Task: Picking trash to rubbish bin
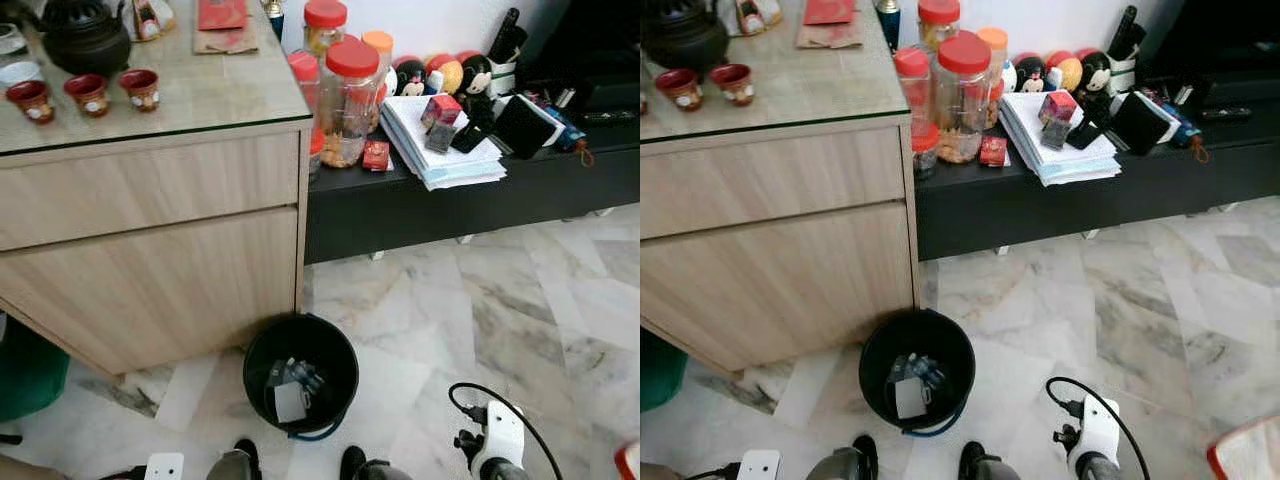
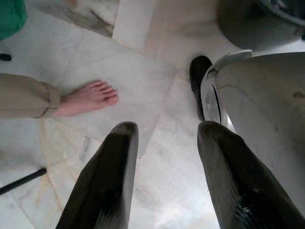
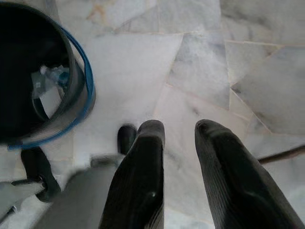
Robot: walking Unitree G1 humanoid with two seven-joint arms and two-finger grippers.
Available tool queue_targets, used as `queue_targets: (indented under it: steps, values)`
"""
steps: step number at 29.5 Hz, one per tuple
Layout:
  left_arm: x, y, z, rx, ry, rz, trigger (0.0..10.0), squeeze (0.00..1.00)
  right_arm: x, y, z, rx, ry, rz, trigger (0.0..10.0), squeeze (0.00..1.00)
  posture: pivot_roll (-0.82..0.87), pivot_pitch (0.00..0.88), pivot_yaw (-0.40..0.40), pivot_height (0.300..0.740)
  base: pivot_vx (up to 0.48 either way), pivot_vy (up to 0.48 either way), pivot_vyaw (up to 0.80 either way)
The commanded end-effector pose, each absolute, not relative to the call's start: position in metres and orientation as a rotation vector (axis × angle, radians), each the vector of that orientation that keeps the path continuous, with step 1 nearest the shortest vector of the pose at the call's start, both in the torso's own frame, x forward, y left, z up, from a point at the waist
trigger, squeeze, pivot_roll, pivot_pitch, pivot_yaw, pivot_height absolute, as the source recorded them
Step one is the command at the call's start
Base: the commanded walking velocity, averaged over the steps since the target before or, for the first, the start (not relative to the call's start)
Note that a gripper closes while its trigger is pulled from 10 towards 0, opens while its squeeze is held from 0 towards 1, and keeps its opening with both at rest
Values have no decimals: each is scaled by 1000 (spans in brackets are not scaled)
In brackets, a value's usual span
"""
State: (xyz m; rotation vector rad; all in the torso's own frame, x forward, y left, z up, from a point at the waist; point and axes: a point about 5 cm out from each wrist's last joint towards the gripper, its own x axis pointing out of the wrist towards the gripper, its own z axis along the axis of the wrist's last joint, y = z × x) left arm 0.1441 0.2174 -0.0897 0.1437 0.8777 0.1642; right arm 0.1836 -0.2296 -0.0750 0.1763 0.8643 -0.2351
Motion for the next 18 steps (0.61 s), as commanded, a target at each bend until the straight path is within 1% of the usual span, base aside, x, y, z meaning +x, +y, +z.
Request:
queue_targets:
  steps: [1,18]
  values:
    - [129,205,-98,138,937,113,10000,0,185,-233,-73,176,856,-247,10000,0,73,174,-83,740,-289,0,0]
    - [131,203,-97,141,925,107,10000,0,187,-234,-72,180,840,-247,10000,0,72,186,-88,740,-289,0,0]
